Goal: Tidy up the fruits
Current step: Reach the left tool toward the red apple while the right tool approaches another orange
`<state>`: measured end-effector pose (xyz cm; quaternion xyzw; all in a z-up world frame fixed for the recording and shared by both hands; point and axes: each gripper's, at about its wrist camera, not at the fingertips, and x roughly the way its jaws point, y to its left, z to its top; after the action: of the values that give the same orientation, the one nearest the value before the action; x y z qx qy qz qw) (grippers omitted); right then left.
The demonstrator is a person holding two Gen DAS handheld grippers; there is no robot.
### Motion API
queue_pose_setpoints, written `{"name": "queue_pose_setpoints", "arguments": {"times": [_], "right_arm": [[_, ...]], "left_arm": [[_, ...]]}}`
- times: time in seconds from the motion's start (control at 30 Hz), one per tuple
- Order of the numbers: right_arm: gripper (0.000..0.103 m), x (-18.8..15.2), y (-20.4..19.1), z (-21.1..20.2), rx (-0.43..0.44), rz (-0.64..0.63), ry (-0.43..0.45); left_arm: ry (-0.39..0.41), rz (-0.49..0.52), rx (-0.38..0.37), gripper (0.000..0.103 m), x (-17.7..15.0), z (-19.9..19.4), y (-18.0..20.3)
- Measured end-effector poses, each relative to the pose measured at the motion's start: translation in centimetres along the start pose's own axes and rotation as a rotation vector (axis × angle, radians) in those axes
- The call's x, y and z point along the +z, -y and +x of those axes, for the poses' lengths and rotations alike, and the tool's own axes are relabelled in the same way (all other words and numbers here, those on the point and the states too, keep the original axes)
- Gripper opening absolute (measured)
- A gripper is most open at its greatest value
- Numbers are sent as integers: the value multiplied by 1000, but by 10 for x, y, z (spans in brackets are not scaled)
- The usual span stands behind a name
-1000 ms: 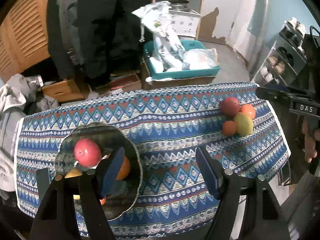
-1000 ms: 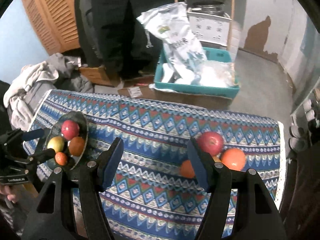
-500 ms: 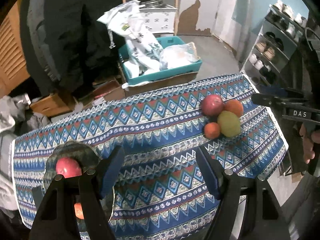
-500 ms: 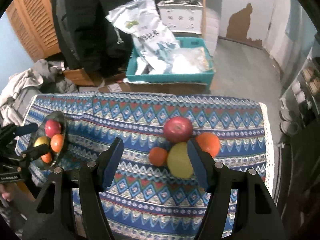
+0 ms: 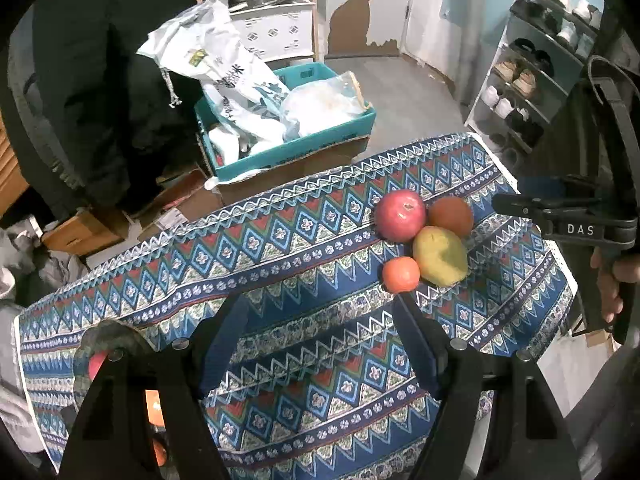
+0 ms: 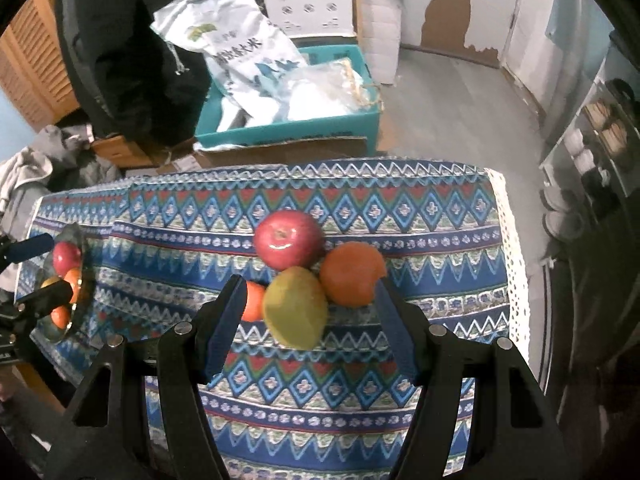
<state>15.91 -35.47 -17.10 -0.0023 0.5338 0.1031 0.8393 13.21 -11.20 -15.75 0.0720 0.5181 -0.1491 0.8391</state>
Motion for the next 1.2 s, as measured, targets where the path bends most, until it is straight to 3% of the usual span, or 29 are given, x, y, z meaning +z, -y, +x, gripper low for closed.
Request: {"name": "queue_pose_setpoints", "arguments": {"times": [0.77,1.2], "right_arm": [[67,3,42,96,-6,61,-184],[70,4,49,129,10,98,-210]], "left_arm": [[-105,-32,-62,76,30,99,7],[-142,-36,-104,76,42,137,10]]}}
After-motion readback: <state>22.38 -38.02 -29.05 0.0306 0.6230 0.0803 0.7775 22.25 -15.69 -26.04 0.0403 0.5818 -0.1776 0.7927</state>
